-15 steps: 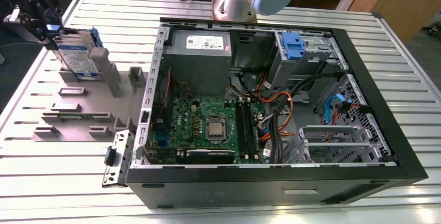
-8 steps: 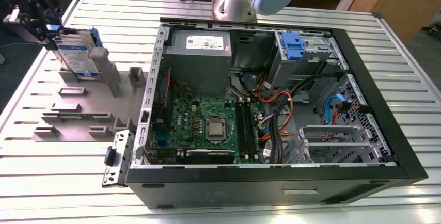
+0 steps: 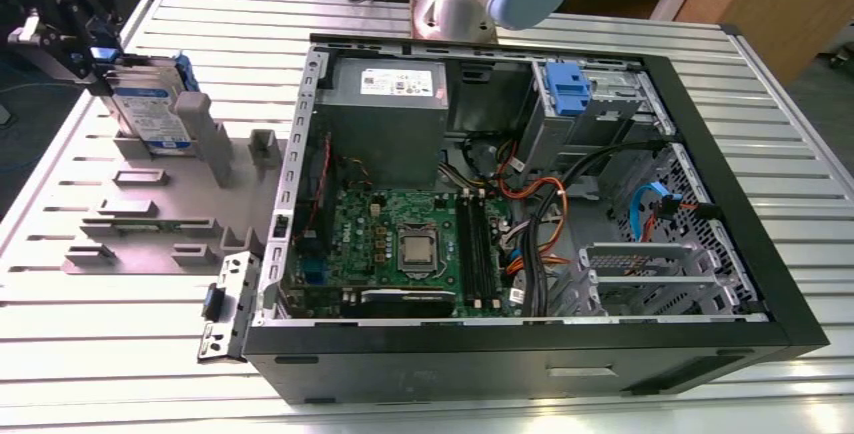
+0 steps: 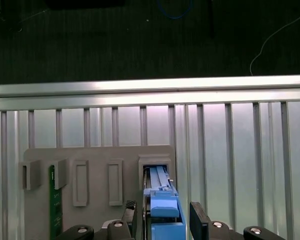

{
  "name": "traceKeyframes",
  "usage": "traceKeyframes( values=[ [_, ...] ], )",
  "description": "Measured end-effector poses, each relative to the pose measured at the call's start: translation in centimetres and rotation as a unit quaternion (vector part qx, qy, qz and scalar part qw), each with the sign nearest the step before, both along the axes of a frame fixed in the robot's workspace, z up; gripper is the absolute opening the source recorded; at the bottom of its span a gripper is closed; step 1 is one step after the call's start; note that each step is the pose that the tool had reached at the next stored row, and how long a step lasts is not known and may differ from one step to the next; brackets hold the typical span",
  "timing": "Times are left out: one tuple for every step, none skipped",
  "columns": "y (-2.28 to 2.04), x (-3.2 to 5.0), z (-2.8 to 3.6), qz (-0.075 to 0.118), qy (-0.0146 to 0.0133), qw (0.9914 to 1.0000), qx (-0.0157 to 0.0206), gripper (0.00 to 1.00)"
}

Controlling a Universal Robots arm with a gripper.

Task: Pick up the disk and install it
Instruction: 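Pick up the disk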

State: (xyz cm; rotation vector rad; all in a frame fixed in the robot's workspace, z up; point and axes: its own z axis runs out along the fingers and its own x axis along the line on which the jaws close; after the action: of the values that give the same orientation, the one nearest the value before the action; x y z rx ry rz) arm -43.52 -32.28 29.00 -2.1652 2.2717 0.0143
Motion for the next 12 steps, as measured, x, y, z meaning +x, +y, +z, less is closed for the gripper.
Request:
traceKeyframes(
  values=[
    [0.0,0.0,0.0,0.0,0.0,1.0,0.0,0.54],
    [0.0,0.0,0.0,0.0,0.0001,1.0,0.0,0.54],
    [0.0,0.0,0.01,0.0,0.0001,1.0,-0.0001,0.54],
    [0.01,0.0,0.01,0.0,0.0001,1.0,-0.0002,0.54],
    [0.01,0.0,0.01,0.0,0.0001,1.0,-0.0002,0.54],
    [0.01,0.0,0.01,0.0,0.0001,1.0,-0.0003,0.54],
    [0.01,0.0,0.01,0.0,0.0001,1.0,-0.0003,0.52],
    [0.01,0.0,0.0,0.0,0.0001,1.0,-0.0003,0.52],
    [0.0,0.0,0.0,0.0,0.0001,1.0,-0.0003,0.45],
    [0.01,0.0,0.0,0.0,0.0001,1.0,-0.0003,0.45],
    [0.01,0.0,0.0,0.0,0.0001,1.0,-0.0003,0.45],
    [0.0,0.0,0.0,0.0,0.0001,1.0,-0.0003,0.45]
  ],
)
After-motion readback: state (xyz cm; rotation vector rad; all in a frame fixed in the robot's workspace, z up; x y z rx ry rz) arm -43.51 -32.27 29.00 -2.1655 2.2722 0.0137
